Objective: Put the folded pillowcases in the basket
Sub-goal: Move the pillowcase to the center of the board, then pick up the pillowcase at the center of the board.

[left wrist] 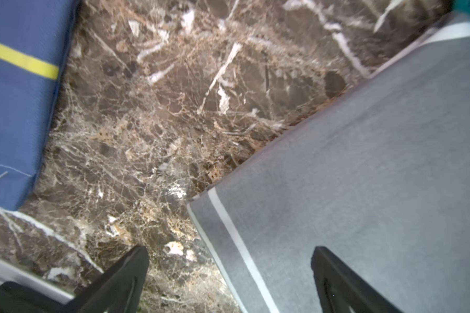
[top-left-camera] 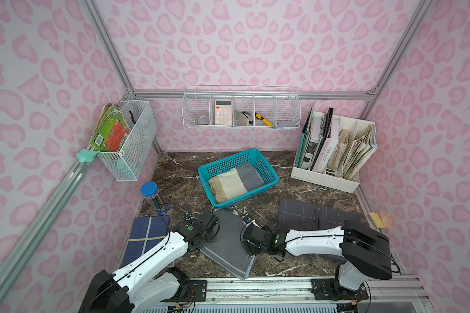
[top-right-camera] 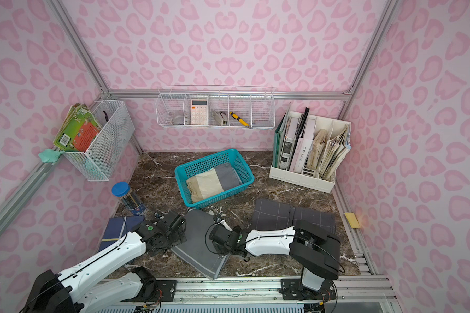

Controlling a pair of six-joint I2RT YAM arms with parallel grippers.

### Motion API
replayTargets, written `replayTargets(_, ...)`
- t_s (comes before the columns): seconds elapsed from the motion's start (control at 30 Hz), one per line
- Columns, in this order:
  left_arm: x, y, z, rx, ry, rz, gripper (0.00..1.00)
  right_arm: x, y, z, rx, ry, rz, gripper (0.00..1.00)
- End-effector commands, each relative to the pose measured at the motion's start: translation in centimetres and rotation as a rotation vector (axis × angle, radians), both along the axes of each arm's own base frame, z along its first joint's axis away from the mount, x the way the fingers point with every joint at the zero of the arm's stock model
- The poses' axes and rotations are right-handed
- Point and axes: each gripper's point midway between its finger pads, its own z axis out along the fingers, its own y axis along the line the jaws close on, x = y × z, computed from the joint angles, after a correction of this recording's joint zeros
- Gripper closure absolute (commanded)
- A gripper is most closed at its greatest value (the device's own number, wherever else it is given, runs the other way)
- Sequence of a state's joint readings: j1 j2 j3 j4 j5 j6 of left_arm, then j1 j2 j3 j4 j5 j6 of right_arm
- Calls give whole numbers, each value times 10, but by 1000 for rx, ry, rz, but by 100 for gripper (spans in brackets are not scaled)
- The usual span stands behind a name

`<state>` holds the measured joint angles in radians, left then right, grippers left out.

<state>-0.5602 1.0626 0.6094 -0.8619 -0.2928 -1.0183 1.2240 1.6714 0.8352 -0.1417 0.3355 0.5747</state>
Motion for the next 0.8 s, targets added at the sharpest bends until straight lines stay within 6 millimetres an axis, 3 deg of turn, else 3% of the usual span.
replayTargets(0.0, -2, 0, -8, -20, 50, 37, 1, 7, -10, -8, 8, 27, -48, 13)
replayTargets(0.13, 0, 0, -16, -41, 95, 50, 1, 22, -13, -10, 35, 49, -65, 13)
replayTargets(0.27, 7, -13, -24, -96, 133, 25, 2, 38, -6, 0, 78, 40, -67, 14)
replayTargets(0.43, 7, -26, -31, -142, 194, 5, 19, 44, -11, 16, 138, 33, -109, 15)
replayTargets(0.57, 4, -28, -40, -151, 219, 6, 26, 47, -21, 30, 189, 32, -149, 14)
replayTargets(0.77, 0, -30, -48, -152, 255, 5, 45, 44, -20, 20, 237, 113, -154, 19)
